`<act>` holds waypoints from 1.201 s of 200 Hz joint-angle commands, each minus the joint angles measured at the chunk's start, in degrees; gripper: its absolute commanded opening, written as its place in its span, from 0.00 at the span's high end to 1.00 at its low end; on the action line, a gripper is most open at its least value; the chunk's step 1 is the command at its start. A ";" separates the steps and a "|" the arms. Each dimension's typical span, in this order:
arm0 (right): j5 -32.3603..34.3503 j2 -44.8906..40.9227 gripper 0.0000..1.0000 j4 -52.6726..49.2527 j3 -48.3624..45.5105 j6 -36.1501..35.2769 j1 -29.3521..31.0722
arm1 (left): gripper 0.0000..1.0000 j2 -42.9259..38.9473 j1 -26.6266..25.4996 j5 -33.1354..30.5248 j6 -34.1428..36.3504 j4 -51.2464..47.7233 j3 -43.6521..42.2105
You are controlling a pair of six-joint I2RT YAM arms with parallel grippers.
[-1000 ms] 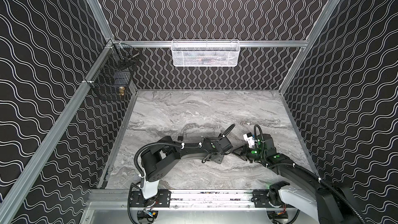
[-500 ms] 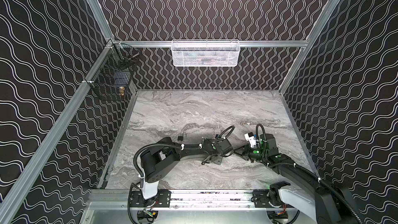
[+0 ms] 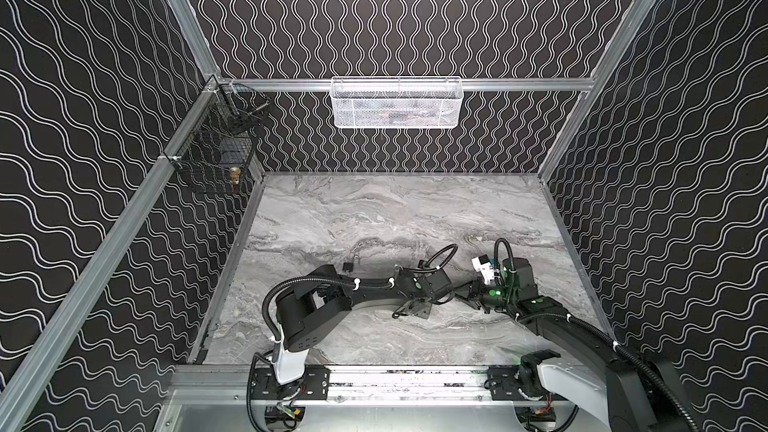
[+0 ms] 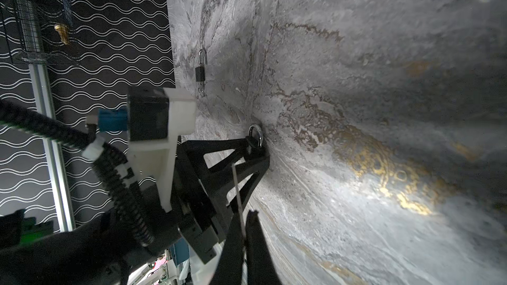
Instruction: Unlock with the key
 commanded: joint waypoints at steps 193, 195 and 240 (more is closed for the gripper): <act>21.54 -2.07 1.00 -9.72 9.94 2.74 14.42 | 0.87 -24.38 10.02 -0.56 -16.85 -0.37 -8.96; 22.44 -2.02 1.00 -9.37 10.03 3.29 15.32 | 0.88 -24.91 10.32 -0.64 -17.37 -0.10 -9.10; 39.31 1.48 1.00 4.12 8.47 15.07 32.76 | 0.96 -30.16 14.94 -0.22 -25.11 -0.12 -6.69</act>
